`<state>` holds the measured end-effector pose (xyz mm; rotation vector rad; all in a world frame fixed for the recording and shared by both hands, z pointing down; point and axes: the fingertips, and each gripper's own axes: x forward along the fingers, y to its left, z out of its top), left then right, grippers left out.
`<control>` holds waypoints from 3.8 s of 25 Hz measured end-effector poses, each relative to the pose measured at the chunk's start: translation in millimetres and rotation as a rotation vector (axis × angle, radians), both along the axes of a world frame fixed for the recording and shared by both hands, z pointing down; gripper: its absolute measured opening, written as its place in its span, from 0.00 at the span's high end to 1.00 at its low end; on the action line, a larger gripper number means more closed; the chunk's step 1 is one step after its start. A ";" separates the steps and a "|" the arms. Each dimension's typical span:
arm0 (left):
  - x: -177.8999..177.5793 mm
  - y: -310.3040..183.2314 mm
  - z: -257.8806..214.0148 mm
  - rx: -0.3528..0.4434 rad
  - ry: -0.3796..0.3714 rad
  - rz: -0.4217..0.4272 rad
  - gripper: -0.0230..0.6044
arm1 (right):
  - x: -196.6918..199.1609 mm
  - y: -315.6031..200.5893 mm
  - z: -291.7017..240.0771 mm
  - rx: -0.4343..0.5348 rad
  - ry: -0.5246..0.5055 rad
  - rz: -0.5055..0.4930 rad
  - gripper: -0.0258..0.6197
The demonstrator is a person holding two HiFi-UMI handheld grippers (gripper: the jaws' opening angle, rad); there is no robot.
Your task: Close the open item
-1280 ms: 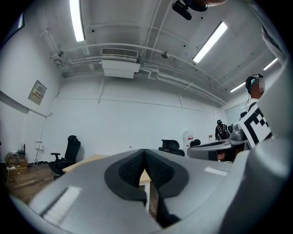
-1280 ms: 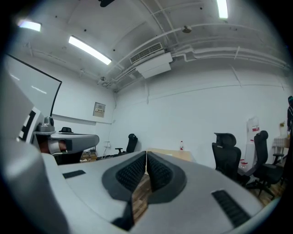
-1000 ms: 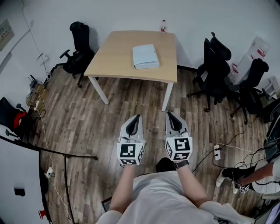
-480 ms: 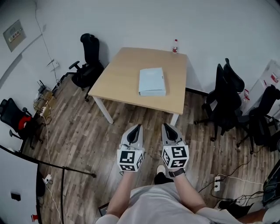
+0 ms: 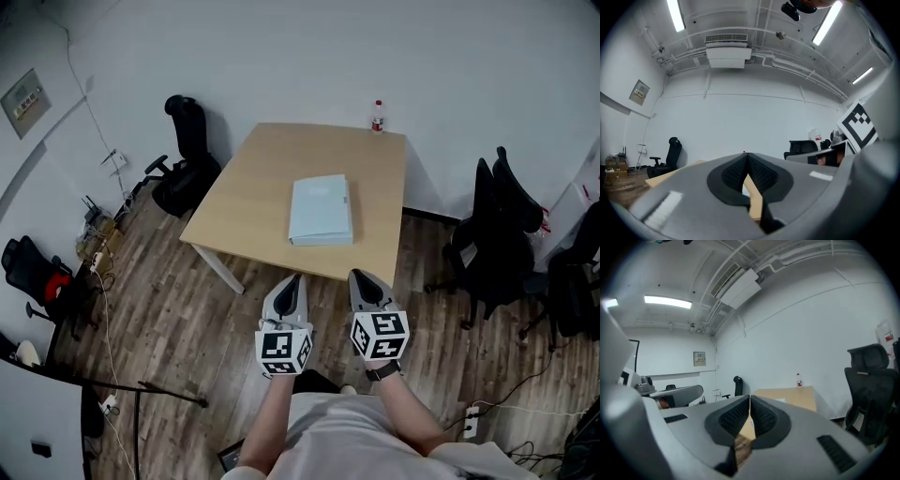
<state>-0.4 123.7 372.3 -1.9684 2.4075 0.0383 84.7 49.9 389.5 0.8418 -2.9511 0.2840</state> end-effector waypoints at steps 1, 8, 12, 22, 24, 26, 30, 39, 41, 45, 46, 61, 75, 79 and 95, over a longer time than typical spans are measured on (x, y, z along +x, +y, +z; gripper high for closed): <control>-7.1 -10.0 0.6 -0.001 0.005 0.002 0.96 | -7.1 -7.7 3.4 -0.011 0.002 -0.005 0.94; -59.3 -85.0 6.0 0.010 0.010 0.051 0.96 | -60.5 -67.4 8.6 0.023 0.013 -0.008 0.94; -93.4 -141.0 11.4 -0.007 0.007 0.090 0.96 | -83.7 -127.3 16.8 -0.014 0.028 0.059 0.94; -179.8 -235.4 24.9 -0.035 0.042 0.154 0.96 | -165.0 -208.6 26.5 -0.057 0.063 0.116 0.94; -190.5 -251.2 32.0 -0.049 0.046 0.180 0.96 | -179.3 -218.0 35.7 -0.088 0.067 0.129 0.94; -199.7 -261.3 38.4 -0.055 0.054 0.203 0.96 | -192.1 -225.2 45.1 -0.092 0.087 0.141 0.94; -220.7 -282.4 62.5 -0.088 0.087 0.246 0.96 | -207.1 -240.9 59.8 -0.100 0.121 0.172 0.94; -215.6 -328.0 106.3 -0.171 0.095 0.359 0.96 | -189.2 -285.3 118.8 -0.224 0.199 0.246 0.94; -216.5 -339.7 113.5 -0.191 0.091 0.376 0.96 | -186.1 -292.6 136.0 -0.269 0.209 0.264 0.94; -209.1 -358.6 129.4 -0.234 0.099 0.413 0.96 | -181.7 -303.1 160.4 -0.325 0.202 0.256 0.94; -207.1 -362.6 134.0 -0.245 0.100 0.423 0.96 | -182.4 -305.0 164.1 -0.331 0.197 0.249 0.94; -207.0 -401.8 194.8 -0.389 0.150 0.456 0.96 | -196.9 -325.3 243.8 -0.530 0.311 0.183 0.75; -220.7 -423.8 226.0 -0.493 0.131 0.419 0.96 | -200.7 -334.8 279.8 -0.692 0.302 0.141 0.68; -218.7 -428.8 231.7 -0.513 0.128 0.421 0.96 | -202.3 -331.5 290.2 -0.749 0.307 0.111 0.69; -203.7 -444.4 268.7 -0.610 0.157 0.470 0.96 | -196.2 -339.1 305.8 -0.742 0.378 0.132 0.83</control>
